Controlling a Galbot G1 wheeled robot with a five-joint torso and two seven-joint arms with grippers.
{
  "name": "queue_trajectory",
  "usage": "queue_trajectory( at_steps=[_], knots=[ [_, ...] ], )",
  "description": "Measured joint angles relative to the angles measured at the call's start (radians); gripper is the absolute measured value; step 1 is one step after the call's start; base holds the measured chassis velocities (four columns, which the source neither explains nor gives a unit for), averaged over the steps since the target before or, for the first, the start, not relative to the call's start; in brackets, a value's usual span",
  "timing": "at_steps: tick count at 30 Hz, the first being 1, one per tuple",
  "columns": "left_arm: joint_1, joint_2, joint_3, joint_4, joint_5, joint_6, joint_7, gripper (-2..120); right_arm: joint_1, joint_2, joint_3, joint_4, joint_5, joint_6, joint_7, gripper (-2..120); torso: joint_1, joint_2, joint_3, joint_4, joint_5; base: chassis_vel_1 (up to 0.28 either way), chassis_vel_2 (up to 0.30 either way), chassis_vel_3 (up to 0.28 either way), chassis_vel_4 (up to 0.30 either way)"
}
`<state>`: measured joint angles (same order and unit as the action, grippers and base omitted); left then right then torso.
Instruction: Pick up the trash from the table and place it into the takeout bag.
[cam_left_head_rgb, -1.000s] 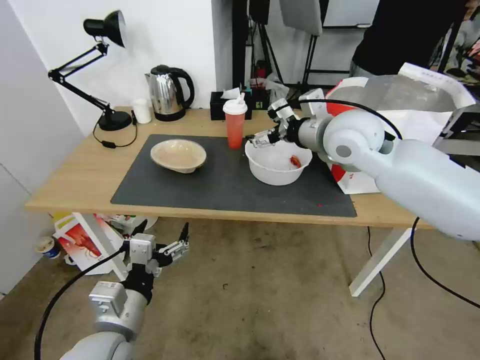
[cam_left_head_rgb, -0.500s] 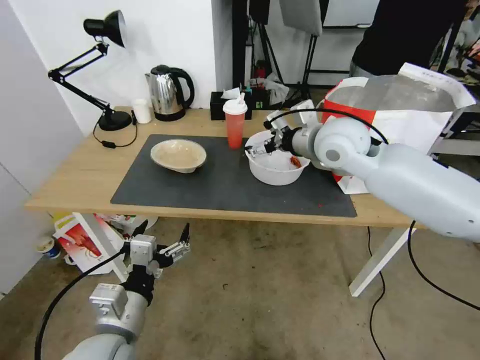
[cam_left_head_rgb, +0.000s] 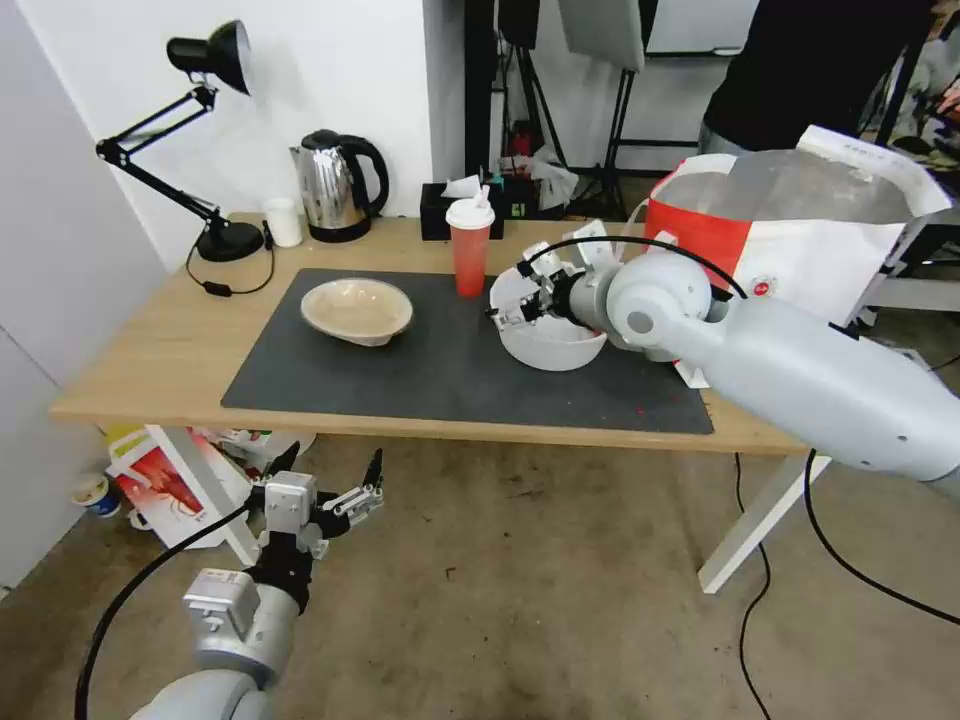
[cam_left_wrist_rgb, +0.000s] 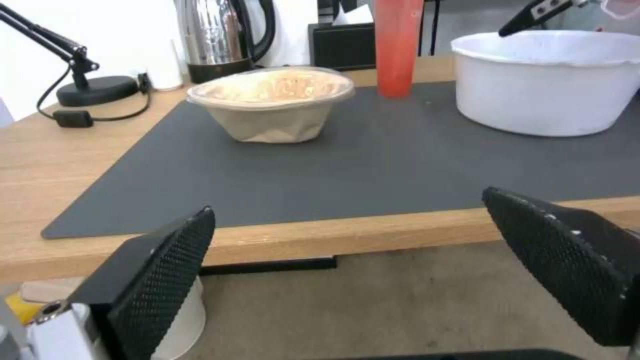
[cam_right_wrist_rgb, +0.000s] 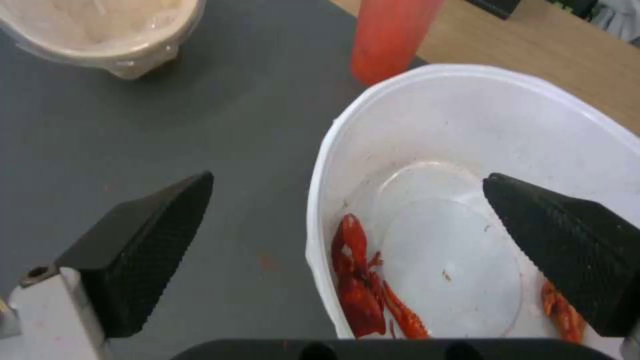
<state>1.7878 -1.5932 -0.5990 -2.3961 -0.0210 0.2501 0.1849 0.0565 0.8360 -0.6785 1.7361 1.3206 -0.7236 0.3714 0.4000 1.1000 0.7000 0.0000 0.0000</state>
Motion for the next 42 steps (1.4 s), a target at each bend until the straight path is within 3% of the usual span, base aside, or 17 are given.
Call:
queue_trajectory(
  at_steps=[24,42],
  knots=[
    [-0.008,0.0,0.004,0.01,0.0,-0.003,-0.002,100,-0.02,-0.027,-0.018,0.008,0.021,-0.001,-0.001,100,0.0,0.0,0.0,0.0,0.0001,0.0,0.0,0.0,0.0],
    [-0.005,0.001,0.009,0.01,-0.001,-0.006,-0.001,100,-0.036,0.003,-0.018,-0.046,0.01,-0.001,-0.003,100,0.0,0.0,0.0,0.0001,0.0,0.0,0.0,0.0,0.0]
  ],
)
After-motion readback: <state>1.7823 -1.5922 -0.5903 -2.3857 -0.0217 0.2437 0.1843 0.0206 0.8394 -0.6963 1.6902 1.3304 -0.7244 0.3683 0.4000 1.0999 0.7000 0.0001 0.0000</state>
